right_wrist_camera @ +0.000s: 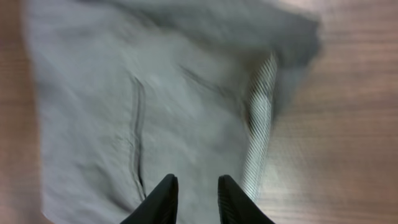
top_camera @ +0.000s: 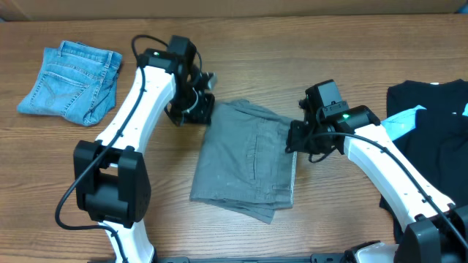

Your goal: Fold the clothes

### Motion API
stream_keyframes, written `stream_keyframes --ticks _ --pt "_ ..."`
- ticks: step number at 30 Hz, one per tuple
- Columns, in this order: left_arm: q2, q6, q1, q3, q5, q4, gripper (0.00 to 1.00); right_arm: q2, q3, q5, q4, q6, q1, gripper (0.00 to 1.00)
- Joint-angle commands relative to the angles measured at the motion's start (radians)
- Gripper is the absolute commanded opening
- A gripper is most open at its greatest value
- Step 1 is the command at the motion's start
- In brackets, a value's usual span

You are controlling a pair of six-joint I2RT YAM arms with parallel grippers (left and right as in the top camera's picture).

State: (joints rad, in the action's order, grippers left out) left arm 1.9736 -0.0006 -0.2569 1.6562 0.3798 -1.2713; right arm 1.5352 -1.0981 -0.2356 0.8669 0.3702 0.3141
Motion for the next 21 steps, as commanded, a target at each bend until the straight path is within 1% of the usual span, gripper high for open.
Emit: stream_keyframes --ticks 1,5,7,8,11,14,17,20,21 --pt "0.001 0.0 -0.047 -0.037 0.059 -0.052 0.09 0.028 -0.018 -0.021 -0.061 -0.002 -0.003 0.27" --pt "0.001 -0.004 -0.106 -0.13 0.045 -0.048 0.09 0.1 -0.018 -0.021 -0.144 0.033 -0.003 0.28" --pt "0.001 -0.041 -0.131 -0.196 -0.016 -0.027 0.1 0.153 -0.018 -0.033 -0.174 0.066 -0.003 0.28" --pt "0.001 -0.064 -0.14 -0.237 -0.039 -0.012 0.1 0.178 -0.018 -0.04 -0.184 0.079 -0.003 0.28" --pt "0.001 -0.098 -0.153 -0.338 -0.039 0.045 0.07 0.255 -0.018 -0.05 -0.205 0.127 -0.004 0.27" --pt "0.001 -0.113 -0.152 -0.427 -0.058 0.122 0.08 0.315 -0.018 -0.029 -0.211 0.188 -0.019 0.27" --pt "0.001 -0.154 -0.146 -0.496 -0.138 0.203 0.13 0.343 -0.018 -0.026 -0.21 0.261 -0.051 0.27" --pt "0.001 -0.162 -0.146 -0.54 -0.163 0.269 0.25 0.346 -0.018 -0.027 -0.23 0.278 -0.092 0.27" --pt "0.001 -0.161 -0.146 -0.545 -0.163 0.28 0.27 0.346 -0.018 -0.027 -0.238 0.278 -0.102 0.27"
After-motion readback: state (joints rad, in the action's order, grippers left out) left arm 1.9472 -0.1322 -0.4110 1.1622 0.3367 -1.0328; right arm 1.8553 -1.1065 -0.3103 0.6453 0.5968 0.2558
